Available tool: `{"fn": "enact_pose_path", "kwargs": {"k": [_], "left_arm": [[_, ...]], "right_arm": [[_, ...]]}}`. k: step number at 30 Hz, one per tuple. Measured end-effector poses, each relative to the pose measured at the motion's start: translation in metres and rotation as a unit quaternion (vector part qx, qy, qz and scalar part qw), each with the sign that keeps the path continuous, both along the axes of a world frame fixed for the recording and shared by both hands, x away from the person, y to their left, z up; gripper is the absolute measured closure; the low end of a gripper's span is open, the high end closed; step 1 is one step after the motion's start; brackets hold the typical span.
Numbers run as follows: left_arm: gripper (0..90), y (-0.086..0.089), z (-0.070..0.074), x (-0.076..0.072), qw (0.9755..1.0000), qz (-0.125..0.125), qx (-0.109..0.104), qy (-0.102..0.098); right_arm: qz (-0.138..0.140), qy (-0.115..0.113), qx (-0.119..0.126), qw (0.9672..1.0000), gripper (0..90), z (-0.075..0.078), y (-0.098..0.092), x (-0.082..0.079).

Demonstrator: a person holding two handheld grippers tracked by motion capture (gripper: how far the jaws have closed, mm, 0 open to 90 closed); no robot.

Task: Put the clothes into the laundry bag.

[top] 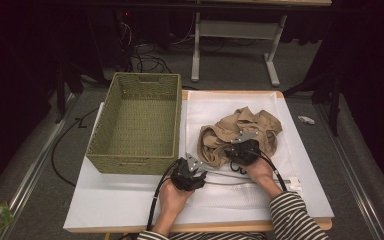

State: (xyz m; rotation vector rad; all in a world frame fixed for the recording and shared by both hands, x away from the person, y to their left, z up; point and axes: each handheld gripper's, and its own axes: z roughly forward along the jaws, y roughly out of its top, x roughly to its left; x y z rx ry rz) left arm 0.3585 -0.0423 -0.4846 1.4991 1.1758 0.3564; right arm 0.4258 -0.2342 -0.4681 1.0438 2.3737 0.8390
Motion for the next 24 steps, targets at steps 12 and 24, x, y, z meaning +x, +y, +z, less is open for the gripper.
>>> {"fn": "enact_pose_path", "kwargs": {"k": [12,24], "left_arm": [[40.8,-0.012,0.002,0.004,0.9993,-0.037,0.012,0.0],[45.8,-0.021,-0.006,0.01,0.9986,-0.047,0.022,0.011]], "right_arm": [[-0.005,-0.01,0.042,0.9991,74.7,0.018,-0.02,-0.012],[-0.016,-0.036,0.072,0.9966,74.7,0.043,-0.051,-0.034]]}}
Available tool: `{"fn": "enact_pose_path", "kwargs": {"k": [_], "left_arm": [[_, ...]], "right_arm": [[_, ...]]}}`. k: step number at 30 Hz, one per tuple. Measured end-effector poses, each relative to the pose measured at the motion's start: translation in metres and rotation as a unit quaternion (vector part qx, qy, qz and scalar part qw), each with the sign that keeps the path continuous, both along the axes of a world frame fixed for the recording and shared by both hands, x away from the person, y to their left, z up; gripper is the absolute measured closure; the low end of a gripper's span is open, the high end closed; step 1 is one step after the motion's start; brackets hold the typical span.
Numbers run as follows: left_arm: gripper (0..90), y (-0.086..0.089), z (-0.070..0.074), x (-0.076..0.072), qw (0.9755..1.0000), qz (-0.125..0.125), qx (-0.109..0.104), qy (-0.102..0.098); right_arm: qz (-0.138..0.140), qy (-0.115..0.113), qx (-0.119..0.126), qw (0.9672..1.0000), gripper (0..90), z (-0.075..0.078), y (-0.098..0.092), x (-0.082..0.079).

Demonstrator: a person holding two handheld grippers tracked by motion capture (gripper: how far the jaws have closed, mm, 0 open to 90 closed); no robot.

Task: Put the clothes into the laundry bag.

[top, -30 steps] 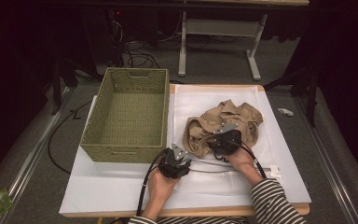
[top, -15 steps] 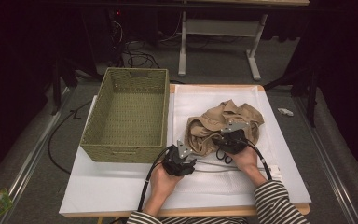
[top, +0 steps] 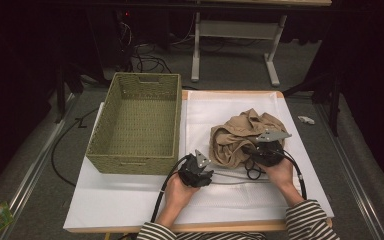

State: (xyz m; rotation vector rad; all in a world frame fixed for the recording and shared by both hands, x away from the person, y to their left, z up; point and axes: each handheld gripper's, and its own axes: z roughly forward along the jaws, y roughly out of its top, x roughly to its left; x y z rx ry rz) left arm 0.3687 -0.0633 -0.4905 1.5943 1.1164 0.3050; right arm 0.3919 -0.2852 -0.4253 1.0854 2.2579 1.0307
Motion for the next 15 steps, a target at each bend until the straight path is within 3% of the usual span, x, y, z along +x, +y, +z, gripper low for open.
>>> {"fn": "enact_pose_path", "kwargs": {"k": [8,15], "left_arm": [[67.0,-0.01,0.003,0.003,0.9996,-0.023,0.013,0.014],[85.8,-0.021,0.006,0.012,0.9987,-0.021,0.04,0.024]], "right_arm": [[0.007,-0.026,0.03,0.9992,74.8,0.015,-0.02,-0.027],[0.025,-0.051,0.048,0.9973,74.8,0.026,-0.035,-0.055]]}}
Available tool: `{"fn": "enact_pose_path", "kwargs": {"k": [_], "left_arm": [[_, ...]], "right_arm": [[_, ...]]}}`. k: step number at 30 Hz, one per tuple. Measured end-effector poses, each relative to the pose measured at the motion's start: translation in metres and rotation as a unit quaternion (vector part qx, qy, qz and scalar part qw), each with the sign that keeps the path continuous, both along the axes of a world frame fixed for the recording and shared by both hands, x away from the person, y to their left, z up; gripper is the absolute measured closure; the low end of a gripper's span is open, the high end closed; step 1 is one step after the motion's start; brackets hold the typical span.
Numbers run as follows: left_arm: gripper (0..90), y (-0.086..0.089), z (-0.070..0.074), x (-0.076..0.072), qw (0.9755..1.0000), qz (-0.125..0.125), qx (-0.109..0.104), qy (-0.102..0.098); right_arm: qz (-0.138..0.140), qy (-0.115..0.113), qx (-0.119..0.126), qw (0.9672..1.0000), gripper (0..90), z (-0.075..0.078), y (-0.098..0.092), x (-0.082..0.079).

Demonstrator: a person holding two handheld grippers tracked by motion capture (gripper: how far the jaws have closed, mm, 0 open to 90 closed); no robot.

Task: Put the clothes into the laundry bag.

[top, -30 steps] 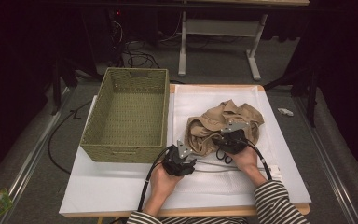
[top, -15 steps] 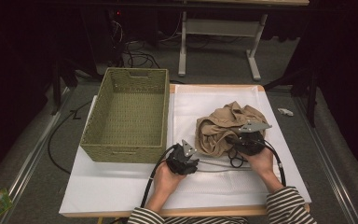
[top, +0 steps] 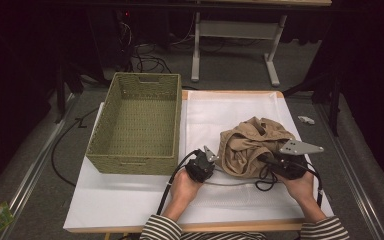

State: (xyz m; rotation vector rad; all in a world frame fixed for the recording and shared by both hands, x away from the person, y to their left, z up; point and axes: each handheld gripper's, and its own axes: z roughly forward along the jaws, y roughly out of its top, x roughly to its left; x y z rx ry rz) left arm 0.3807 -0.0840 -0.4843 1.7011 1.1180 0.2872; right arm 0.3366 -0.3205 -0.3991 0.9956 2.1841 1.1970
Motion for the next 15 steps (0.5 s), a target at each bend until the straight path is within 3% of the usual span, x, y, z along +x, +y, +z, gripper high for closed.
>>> {"fn": "enact_pose_path", "kwargs": {"k": [4,8,15], "left_arm": [[88.0,-0.004,0.003,0.008,0.9998,0.005,0.004,0.019],[88.6,-0.005,0.008,0.021,0.9985,0.023,-0.014,0.048],[88.9,-0.015,0.03,0.033,0.9978,0.034,-0.032,0.048]], "right_arm": [[0.002,-0.012,0.012,0.9999,74.8,0.003,-0.009,-0.013],[0.007,-0.022,0.021,0.9995,74.8,0.006,-0.016,-0.027],[0.03,-0.022,0.012,0.9992,74.8,-0.002,-0.013,-0.039]]}}
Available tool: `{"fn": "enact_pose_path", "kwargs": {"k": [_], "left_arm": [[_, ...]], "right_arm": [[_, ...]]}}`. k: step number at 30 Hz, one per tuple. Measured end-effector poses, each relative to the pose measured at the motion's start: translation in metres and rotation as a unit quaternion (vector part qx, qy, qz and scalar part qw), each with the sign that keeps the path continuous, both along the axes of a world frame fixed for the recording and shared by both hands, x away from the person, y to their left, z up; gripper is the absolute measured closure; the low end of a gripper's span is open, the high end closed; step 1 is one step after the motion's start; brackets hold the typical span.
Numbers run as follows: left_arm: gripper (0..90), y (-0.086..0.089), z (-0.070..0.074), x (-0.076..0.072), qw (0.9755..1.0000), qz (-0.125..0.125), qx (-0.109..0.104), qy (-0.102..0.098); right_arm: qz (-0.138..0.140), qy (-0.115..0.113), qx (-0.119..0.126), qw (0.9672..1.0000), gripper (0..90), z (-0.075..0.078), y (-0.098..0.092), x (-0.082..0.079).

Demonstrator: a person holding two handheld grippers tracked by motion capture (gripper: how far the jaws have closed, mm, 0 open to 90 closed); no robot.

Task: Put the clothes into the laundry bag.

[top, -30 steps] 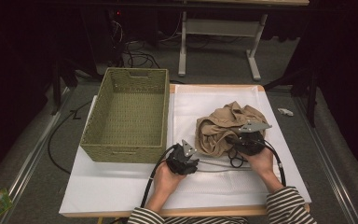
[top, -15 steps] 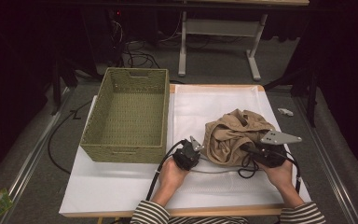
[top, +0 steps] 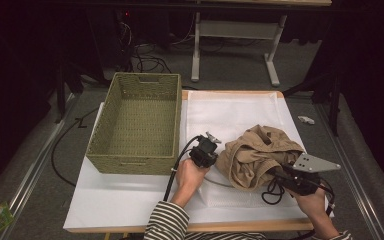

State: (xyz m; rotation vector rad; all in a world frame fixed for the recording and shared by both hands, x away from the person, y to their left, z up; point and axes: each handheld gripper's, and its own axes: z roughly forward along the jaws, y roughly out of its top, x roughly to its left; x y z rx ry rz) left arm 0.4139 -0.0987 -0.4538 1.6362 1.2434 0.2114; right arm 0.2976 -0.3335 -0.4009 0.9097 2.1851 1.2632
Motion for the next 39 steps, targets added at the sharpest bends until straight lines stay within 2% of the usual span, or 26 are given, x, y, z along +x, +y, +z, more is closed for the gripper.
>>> {"fn": "enact_pose_path", "kwargs": {"k": [3,8,10,17,20,22,24,26,28,32,36,39], "left_arm": [[89.0,-0.003,0.015,0.002,0.9999,0.0,-0.016,-0.003],[89.1,-0.006,0.035,0.006,0.9988,-0.007,-0.049,0.0],[89.1,-0.008,0.043,0.005,0.9986,-0.011,-0.047,-0.021],[89.2,-0.011,0.065,-0.003,0.9959,-0.024,-0.076,-0.042],[89.2,-0.008,0.074,-0.009,0.9938,-0.031,-0.097,-0.045],[89.2,-0.007,0.077,-0.014,0.9929,-0.036,-0.103,-0.047],[89.2,-0.008,0.081,-0.02,0.9917,-0.043,-0.109,-0.053],[89.2,-0.011,0.082,-0.027,0.991,-0.051,-0.11,-0.057],[89.2,-0.012,0.082,-0.032,0.9913,-0.058,-0.101,-0.062],[89.1,-0.01,0.082,-0.033,0.9918,-0.061,-0.095,-0.061],[89.2,-0.008,0.078,-0.036,0.9917,-0.058,-0.096,-0.063],[89.2,-0.005,0.076,-0.042,0.9905,-0.056,-0.106,-0.068]], "right_arm": [[0.016,0.009,-0.009,0.9998,74.7,-0.007,0.006,-0.001],[0.042,0.016,-0.053,0.9976,74.7,-0.019,0.025,-0.002],[0.049,0.024,-0.059,0.9968,74.6,-0.023,0.03,-0.002],[0.063,0.055,-0.067,0.9942,74.5,-0.036,0.042,0.013],[0.059,0.067,-0.071,0.9935,74.4,-0.039,0.048,0.019],[0.051,0.072,-0.072,0.9935,74.2,-0.04,0.052,0.022],[0.045,0.074,-0.061,0.9944,73.9,-0.041,0.055,0.027],[0.037,0.077,-0.056,0.9948,73.9,-0.041,0.057,0.031],[0.026,0.078,-0.054,0.9951,74.0,-0.041,0.059,0.035],[0.012,0.076,-0.054,0.9955,74.0,-0.042,0.064,0.042],[-0.012,0.082,-0.064,0.9945,74.0,-0.047,0.069,0.053],[-0.029,0.091,-0.089,0.9915,73.9,-0.062,0.075,0.065]]}}
